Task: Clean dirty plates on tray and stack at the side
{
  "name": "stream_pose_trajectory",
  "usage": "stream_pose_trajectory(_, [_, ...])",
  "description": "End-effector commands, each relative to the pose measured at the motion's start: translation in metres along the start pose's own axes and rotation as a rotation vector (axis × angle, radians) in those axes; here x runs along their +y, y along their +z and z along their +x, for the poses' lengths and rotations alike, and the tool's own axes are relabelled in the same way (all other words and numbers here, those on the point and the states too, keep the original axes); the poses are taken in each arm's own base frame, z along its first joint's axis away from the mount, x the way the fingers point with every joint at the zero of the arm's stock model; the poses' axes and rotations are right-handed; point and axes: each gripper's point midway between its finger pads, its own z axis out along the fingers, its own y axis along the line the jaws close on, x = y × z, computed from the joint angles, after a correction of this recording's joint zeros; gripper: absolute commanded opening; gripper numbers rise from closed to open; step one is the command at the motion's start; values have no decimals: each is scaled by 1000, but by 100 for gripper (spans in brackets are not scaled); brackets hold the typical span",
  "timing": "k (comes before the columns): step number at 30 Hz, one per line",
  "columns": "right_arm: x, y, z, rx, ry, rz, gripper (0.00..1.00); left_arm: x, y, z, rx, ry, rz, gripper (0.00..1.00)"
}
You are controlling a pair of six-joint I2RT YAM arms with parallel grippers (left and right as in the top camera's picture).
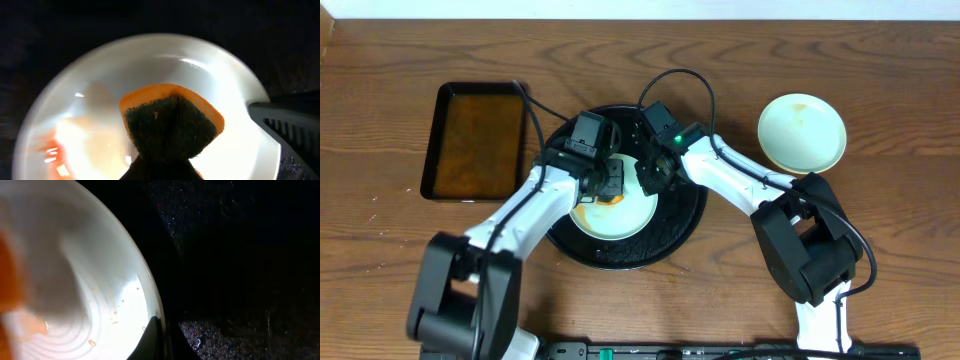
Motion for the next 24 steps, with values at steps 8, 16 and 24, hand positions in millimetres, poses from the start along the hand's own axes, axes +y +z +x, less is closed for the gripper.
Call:
stream_pose_trajectory(8, [-5,9,4,16,-7,37,1,44,38,45,183,-27,-198,8])
stream_pose_trajectory(16, [-6,9,4,17,-7,37,1,109,10,36,123,37,-604,8])
stream_pose_trajectory(24, [-6,9,4,18,-6,38,1,119,-29,-3,-26,41,-736,7])
